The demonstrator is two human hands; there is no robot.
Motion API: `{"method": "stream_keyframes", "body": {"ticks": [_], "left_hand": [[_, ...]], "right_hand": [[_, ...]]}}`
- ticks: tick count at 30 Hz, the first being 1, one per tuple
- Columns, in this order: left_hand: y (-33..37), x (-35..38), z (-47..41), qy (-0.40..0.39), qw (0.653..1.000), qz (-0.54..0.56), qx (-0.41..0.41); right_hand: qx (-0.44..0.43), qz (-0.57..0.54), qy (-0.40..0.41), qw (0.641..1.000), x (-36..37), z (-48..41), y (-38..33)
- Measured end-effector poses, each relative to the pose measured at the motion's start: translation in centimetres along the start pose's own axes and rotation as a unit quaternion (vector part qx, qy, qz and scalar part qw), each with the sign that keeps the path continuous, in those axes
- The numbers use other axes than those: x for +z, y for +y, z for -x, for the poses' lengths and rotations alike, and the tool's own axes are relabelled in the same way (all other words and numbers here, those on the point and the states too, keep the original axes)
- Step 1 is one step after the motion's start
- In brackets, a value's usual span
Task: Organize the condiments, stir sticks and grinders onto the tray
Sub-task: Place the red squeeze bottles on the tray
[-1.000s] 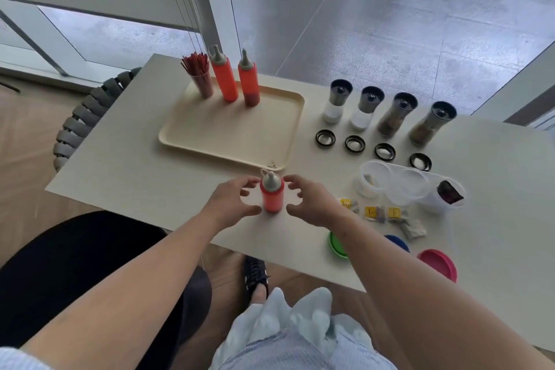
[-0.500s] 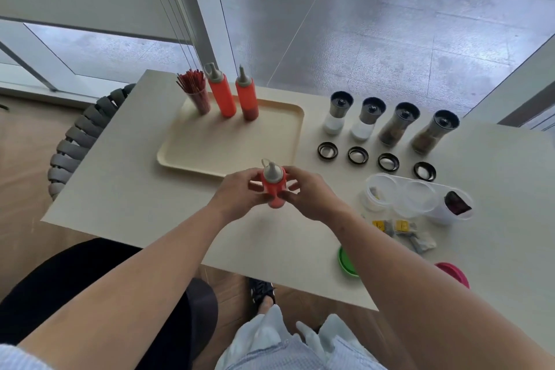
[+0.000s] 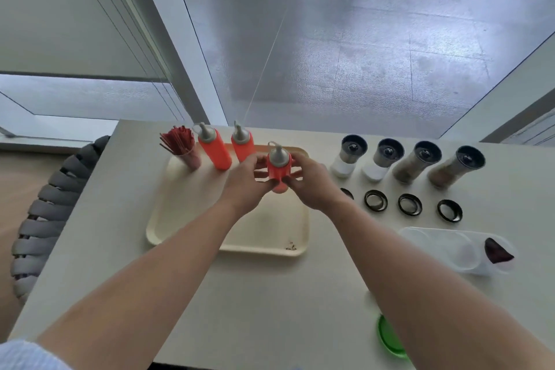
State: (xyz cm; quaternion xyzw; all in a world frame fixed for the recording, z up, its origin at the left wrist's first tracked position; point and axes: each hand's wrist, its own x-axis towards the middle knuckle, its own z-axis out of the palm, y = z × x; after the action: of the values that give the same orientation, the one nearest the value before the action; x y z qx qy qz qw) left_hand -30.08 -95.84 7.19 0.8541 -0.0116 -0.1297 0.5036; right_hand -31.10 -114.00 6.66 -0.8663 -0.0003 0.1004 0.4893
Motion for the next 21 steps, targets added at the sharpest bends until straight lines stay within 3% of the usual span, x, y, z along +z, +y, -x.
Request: {"method": "stream_keyframes", "body": {"ticks": [9,21], "left_hand": [[-1.7,0.8,-5.9,-0.018,1.0,0.018,0.002],[-2.9,1.4,-6.4,-0.018,0.999,0.037,0.011]], "right_hand": [[0.041,-0.004,0.027,0.999,0.7,-5.4,1.6],[0.058,0.004,0.028,0.998,2.1,-6.7,2.6]]}}
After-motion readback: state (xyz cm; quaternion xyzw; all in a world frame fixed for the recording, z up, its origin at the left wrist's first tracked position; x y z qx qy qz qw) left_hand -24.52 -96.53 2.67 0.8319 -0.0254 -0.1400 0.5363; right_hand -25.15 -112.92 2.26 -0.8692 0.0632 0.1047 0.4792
